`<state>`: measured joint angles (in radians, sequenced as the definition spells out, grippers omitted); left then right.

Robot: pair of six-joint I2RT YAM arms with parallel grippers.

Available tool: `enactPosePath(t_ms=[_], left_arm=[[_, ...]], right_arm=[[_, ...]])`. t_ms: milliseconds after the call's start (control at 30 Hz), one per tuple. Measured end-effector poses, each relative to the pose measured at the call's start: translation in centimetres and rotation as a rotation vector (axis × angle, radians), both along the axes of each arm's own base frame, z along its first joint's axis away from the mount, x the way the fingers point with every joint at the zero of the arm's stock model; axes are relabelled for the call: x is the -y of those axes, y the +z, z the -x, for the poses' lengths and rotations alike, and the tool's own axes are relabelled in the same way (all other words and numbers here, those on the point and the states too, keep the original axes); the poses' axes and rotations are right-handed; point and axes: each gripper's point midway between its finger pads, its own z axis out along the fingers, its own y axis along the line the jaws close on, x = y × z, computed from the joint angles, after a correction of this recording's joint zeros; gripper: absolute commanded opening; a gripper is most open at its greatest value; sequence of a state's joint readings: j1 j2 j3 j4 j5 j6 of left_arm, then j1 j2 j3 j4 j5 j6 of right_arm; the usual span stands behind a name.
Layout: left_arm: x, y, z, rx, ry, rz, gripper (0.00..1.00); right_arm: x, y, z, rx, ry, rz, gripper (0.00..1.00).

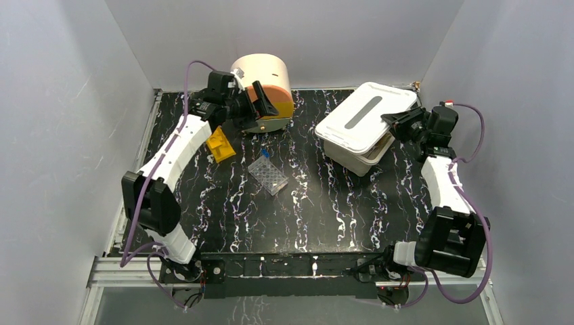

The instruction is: Organize the chemistry lab equipment

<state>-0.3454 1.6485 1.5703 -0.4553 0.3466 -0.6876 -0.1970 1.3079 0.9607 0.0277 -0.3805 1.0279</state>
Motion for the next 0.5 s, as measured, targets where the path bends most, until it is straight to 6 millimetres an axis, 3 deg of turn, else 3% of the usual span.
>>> enactPosePath(t_ms=[267,500], left_arm=[[5.0,0.5,-2.1,0.048,-0.073,0.000,0.98],[7.9,0.4,-2.9,0.053,-0.115,0.021,0.98]], right_arm=[[0.7,-1.6,0.6,-0.005,-0.020,-0.016,0.19],[1.5,-1.7,0.6,-0.002,-0.047,0.035,0.32]])
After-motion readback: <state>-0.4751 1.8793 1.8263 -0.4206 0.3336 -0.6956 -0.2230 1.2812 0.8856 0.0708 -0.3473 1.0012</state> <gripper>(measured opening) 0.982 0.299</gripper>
